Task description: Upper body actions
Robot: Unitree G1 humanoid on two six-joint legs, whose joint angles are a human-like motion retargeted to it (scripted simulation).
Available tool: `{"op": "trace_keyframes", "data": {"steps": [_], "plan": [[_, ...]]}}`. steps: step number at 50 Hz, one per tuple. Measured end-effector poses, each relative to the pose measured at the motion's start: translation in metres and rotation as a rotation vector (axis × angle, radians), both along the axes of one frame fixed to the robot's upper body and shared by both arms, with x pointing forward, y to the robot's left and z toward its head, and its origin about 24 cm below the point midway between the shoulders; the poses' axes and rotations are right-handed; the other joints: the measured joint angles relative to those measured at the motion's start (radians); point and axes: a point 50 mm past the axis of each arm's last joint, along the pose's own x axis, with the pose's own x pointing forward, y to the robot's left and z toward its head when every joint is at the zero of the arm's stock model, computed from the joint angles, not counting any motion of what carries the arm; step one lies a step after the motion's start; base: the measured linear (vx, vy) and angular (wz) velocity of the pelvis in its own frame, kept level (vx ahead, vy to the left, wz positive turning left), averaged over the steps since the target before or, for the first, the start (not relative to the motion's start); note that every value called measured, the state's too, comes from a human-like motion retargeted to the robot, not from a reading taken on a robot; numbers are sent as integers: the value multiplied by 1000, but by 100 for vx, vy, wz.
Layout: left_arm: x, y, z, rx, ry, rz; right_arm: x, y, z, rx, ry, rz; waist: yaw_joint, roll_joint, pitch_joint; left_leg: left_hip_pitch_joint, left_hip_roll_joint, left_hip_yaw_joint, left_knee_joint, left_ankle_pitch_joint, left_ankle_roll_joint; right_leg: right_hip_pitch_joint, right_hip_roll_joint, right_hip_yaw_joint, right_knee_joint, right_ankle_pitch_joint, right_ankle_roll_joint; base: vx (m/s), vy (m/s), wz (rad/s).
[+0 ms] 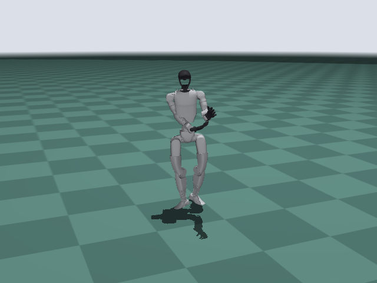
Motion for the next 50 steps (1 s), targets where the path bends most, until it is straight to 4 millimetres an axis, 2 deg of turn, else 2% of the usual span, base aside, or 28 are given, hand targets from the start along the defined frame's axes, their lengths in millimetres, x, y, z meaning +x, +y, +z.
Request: {"op": "trace_keyframes", "data": {"steps": [3, 5, 8, 10, 13, 15, 16, 18, 21, 25, 26, 27, 30, 35, 45, 50], "plan": [[1, -6, 2, 8, -9, -34, 0, 4, 5, 14, 2, -12, 0, -7, -9, 61, -9, 82, -17, -9, 29, 9, 14, -89, -18, -13, -1, -14, 10, 243], [1, -10, 4, 20, -16, -60, 1, 7, 10, 37, -13, -3, 0, -6, -11, 92, -17, 105, -27, 2, 27, 13, 26, -145, -25, -22, 4, -11, 9, 249], [0, -17, 1, 35, -6, -94, 3, 11, 17, 64, -36, 14, -6, 14, -12, 110, -14, 115, -87, 14, -49, 13, 59, -224, -24, -34, 11, -10, 13, 220], [-1, -23, -4, 29, 20, -122, 3, 13, 20, 71, -43, 26, -5, 26, -10, 110, -17, 128, -151, -24, -35, 17, 70, -272, -19, -35, 19, -7, 18, 180], [-2, -27, -6, 11, 37, -153, 3, 15, 21, 69, -49, 46, 0, 46, 1, 80, -22, -2, -195, -48, -22, 25, 61, -335, 13, -29, 49, -6, 26, 131], [-4, -25, -4, 8, 29, -158, 2, 16, 21, 62, -54, 62, 4, 55, 9, 60, -12, -3, -203, -39, -3, 22, 39, -373, 54, -18, 64, -8, 22, 94], [-5, -22, -2, 14, 20, -162, 1, 16, 20, 50, -55, 66, 7, 60, 15, 51, -9, -26, -204, -35, 1, 22, 27, -376, 68, -3, 36, -11, 19, 95], [-9, -19, -1, 26, 2, -183, -1, 16, 17, 29, -59, 66, 15, 58, 35, 42, -8, -61, -202, -26, 11, 12, 3, -271, 99, 22, 5, -8, 9, 97], [-16, -18, -8, 45, 18, -215, -5, 15, 13, 20, -54, 75, 6, 49, 56, 40, -14, -118, -199, -17, 28, -26, -10, 40, 143, 41, 25, 4, -1, 128], [-26, -15, -16, 65, 28, -243, -13, 14, 5, -2, -60, 119, -29, 31, 55, 26, -29, -217, -189, -8, 43, -71, 68, 552, 160, 40, 30, 9, -4, 123], [-29, -14, -18, 71, 30, -255, -15, 13, 3, -10, -59, 127, -34, 28, 51, 24, -31, -236, -186, -6, 44, -68, 76, 588, 153, 34, 30, 8, -5, 101], [-31, -14, -20, 80, 33, -268, -18, 13, 2, -17, -56, 135, -37, 24, 46, 21, -35, -253, -183, -5, 46, -61, 77, 593, 141, 29, 30, 10, -8, 82], [-37, -12, -25, 116, 52, -316, -25, 13, -3, -24, -36, 156, -26, -4, 24, 21, -62, -288, -178, -6, 52, -12, 47, 449, 78, 28, 23, 14, -9, 58], [-42, -18, -33, 178, 93, -382, -23, 7, -7, -26, -45, 159, 33, -26, 9, 40, -79, -303, -183, -3, 50, 23, 35, 438, 37, 47, 41, 7, -4, 18], [-48, -32, -38, 340, 125, -525, -24, 3, -12, -13, -27, 185, 14, -26, -30, 46, -84, -356, -194, 8, 49, 61, 58, 386, 5, 43, 21, 3, -2, 22], [-49, -33, -37, 446, 147, -581, -24, 3, -12, -14, -27, 197, 14, -21, -39, 49, -80, -350, -199, 11, 44, 60, 66, 395, 1, 45, 14, 0, 0, 0]]}}
